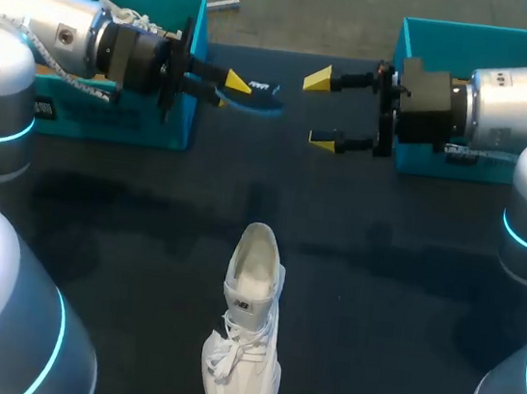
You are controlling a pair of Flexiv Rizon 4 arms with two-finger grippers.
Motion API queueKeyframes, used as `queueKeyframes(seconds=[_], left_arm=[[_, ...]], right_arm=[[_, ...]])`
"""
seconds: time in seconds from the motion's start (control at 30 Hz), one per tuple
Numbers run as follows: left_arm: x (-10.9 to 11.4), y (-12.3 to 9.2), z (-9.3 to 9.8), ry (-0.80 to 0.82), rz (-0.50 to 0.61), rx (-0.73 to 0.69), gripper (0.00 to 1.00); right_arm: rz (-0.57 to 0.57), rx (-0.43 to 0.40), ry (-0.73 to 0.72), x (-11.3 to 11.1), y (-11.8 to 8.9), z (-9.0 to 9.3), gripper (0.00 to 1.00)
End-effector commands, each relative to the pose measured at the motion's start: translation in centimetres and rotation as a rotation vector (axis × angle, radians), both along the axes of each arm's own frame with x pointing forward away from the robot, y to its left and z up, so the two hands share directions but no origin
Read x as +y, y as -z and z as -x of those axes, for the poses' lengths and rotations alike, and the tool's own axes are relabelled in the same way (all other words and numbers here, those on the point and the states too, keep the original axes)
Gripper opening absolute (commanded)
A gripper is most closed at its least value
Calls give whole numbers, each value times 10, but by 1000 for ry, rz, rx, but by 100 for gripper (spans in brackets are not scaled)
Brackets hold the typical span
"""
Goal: Take the shoe out of the shoebox, open the shoe tongue, remove and reinsert the insole, then place the shoe into the shoebox
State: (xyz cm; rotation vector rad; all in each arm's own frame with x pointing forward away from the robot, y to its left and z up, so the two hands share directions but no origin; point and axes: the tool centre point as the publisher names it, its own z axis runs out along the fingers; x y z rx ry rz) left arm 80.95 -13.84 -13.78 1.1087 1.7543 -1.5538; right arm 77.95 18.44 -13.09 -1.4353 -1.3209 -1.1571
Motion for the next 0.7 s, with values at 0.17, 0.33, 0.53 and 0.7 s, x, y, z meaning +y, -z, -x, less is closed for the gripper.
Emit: queueKeyframes(seconds=[0.17,0.33,0.53,0.7], left_arm=[[4,-5,2,-12,-1,-358,0],[6,-3,2,-29,49,-493,0],[3,3,2,-35,102,-550,0],[-6,3,3,-42,129,-571,0]], right_arm=[[1,0,3,3,1,0,100],[1,0,3,3,1,0,100],[1,0,3,3,1,0,100],[1,0,3,3,1,0,100]])
